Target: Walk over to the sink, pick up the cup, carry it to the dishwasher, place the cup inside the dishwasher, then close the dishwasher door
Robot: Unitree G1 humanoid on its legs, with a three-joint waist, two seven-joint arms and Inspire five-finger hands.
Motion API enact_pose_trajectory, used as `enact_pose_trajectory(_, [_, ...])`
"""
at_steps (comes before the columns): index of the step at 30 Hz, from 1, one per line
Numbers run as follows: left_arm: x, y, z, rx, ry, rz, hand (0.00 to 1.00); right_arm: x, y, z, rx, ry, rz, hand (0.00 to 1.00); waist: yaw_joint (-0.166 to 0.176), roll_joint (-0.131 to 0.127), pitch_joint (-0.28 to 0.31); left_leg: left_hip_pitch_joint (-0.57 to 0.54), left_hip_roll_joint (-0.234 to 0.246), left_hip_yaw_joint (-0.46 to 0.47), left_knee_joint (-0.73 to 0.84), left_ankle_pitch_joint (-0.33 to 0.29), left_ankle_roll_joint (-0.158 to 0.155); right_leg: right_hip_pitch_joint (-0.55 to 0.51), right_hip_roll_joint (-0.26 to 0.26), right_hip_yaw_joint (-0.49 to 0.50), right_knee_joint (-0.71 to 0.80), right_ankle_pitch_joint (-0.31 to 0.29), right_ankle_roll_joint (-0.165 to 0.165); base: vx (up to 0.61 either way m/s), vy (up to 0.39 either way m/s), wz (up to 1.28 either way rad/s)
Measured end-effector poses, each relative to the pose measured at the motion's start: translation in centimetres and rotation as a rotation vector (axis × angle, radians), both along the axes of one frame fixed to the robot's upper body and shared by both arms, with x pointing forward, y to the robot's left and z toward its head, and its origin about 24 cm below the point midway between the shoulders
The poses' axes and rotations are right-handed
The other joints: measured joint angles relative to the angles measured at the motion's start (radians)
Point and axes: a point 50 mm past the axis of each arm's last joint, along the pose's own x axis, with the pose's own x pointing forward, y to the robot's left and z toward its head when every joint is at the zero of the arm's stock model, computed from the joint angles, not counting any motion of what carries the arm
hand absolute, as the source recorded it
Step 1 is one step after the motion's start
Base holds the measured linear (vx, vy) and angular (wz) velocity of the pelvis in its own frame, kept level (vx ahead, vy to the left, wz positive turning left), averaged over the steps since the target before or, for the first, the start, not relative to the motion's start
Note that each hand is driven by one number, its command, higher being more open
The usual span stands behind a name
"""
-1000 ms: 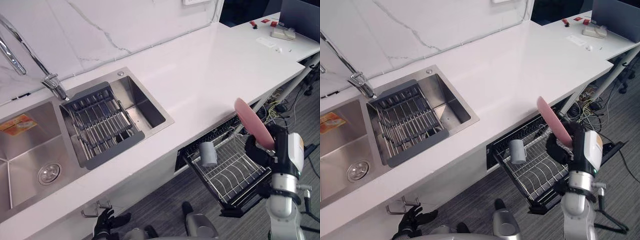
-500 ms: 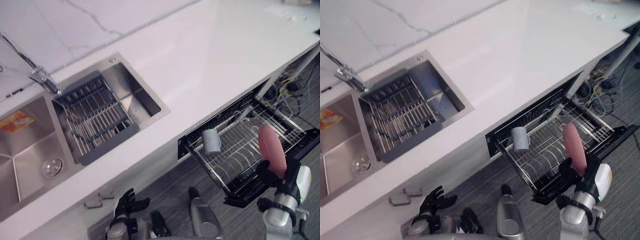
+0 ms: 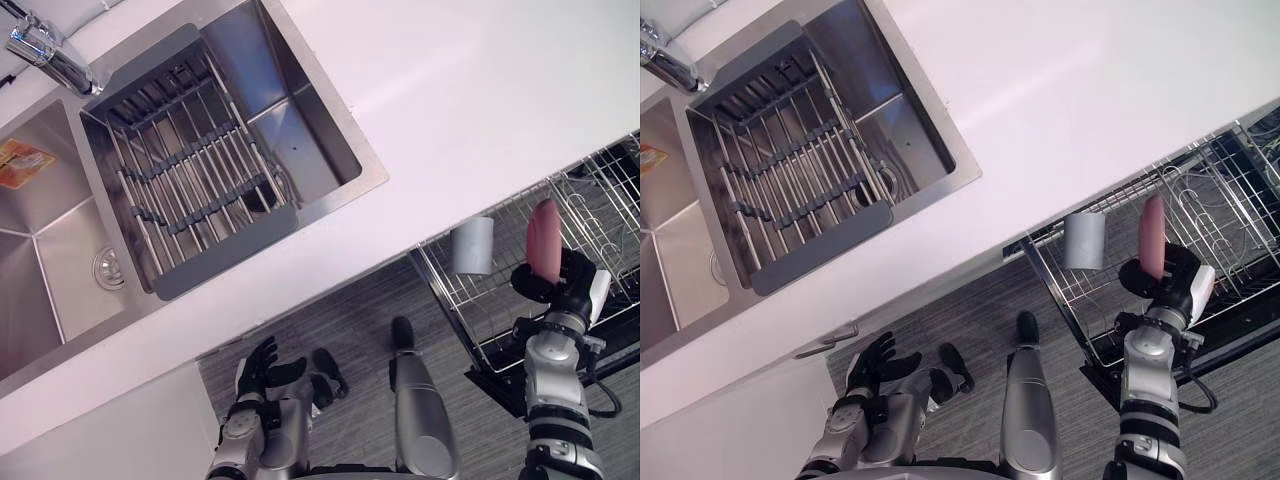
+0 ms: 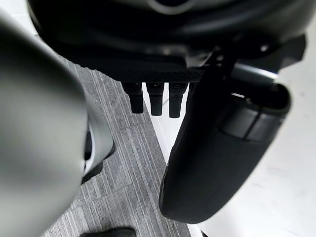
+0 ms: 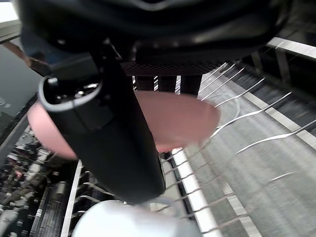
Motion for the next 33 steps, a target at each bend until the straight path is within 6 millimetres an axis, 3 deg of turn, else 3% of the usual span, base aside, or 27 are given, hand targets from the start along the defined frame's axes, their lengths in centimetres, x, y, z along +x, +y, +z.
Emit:
enact_pose_trajectory(3, [0.5, -0.1, 0.4, 0.0, -0.021, -0.003, 0.9, 0.1, 0.2, 1.4, -0.024, -0.057, 0.003, 0.9, 0.003, -0.003, 0.003, 0.0, -0.003, -0.002, -0.001, 0.0, 0.0, 0.0, -0.004, -0.004, 0.003, 0.0, 0.0, 0.02, -0.007, 0.04])
enact_pose_trajectory(8, [1.1, -0.1, 0.7, 0.009, -0.038, 0.008, 0.9, -3.2, 1.0, 4.6, -0.128, -0.218, -0.025, 0.9, 0.0, -0.018, 0.012, 0.007, -0.001, -0.021, 0.006, -0.001, 0.0, 0.021, -0.008, -0.025, 0.003, -0.004, -0.002, 0.0, -0.026, 0.09])
enact_pose_trajectory(16, [0.4, 0.0, 0.1, 0.024, 0.014, 0.031, 0.9, -9.9, 2.8, 3.4, -0.157, -0.18, -0.104, 0.9, -0.01, -0.088, 0.0, 0.062, 0.039, -0.023, 0.054, -0.062, -0.01, 0.093, 0.011, -0.053, 0.024, -0.046, -0.01, -0.02, -0.04, 0.04])
enact_pose_trajectory(18, [-0.5, 0.4, -0.4, 0.022, 0.045, 0.061, 0.9, -12.1, 2.9, 1.6, -0.12, -0.109, -0.143, 0.9, -0.019, -0.112, -0.036, 0.082, 0.059, -0.012, 0.079, -0.076, -0.014, 0.111, 0.024, -0.05, 0.03, -0.06, -0.013, 0.03, -0.026, -0.13])
enact_pose_trajectory(22, [-1.4, 0.7, -1.0, 0.026, 0.084, 0.077, 0.9, -15.4, 2.4, -1.8, 0.002, -0.032, -0.241, 0.9, -0.036, -0.133, -0.071, 0.126, 0.087, 0.016, 0.117, -0.094, -0.024, 0.151, 0.045, -0.031, 0.035, -0.071, -0.011, 0.04, -0.012, -0.23])
enact_pose_trajectory(24, [-1.9, 1.0, -1.4, 0.031, 0.109, 0.084, 0.9, -17.2, 1.9, -4.8, 0.151, 0.013, -0.322, 0.9, -0.041, -0.146, -0.098, 0.135, 0.093, 0.032, 0.125, -0.113, -0.026, 0.146, 0.053, -0.017, 0.046, -0.079, -0.01, 0.02, 0.009, -0.25])
enact_pose_trajectory(26, [-2.2, 1.2, -1.6, 0.035, 0.127, 0.084, 0.9, -19.5, 2.0, -9.1, 0.365, 0.083, -0.434, 0.9, -0.056, -0.154, -0.106, 0.143, 0.099, 0.049, 0.136, -0.128, -0.025, 0.143, 0.059, 0.0, 0.054, -0.081, -0.007, 0.01, 0.02, -0.22])
enact_pose_trajectory(29, [-2.3, 1.7, -1.7, 0.034, 0.139, 0.095, 0.9, -20.7, 3.5, -13.1, 0.619, 0.119, -0.488, 0.9, -0.068, -0.153, -0.107, 0.135, 0.113, 0.086, 0.173, -0.152, -0.025, 0.108, 0.075, 0.039, 0.084, -0.083, -0.004, -0.02, 0.027, -0.42])
enact_pose_trajectory(33, [-1.3, 2.0, -1.1, 0.013, 0.098, 0.102, 0.9, -19.8, 4.8, -15.0, 0.82, 0.054, -0.501, 0.9, -0.073, -0.15, -0.097, 0.104, 0.119, 0.092, 0.21, -0.161, -0.017, 0.073, 0.077, 0.053, 0.108, -0.08, 0.001, -0.06, 0.011, -0.12])
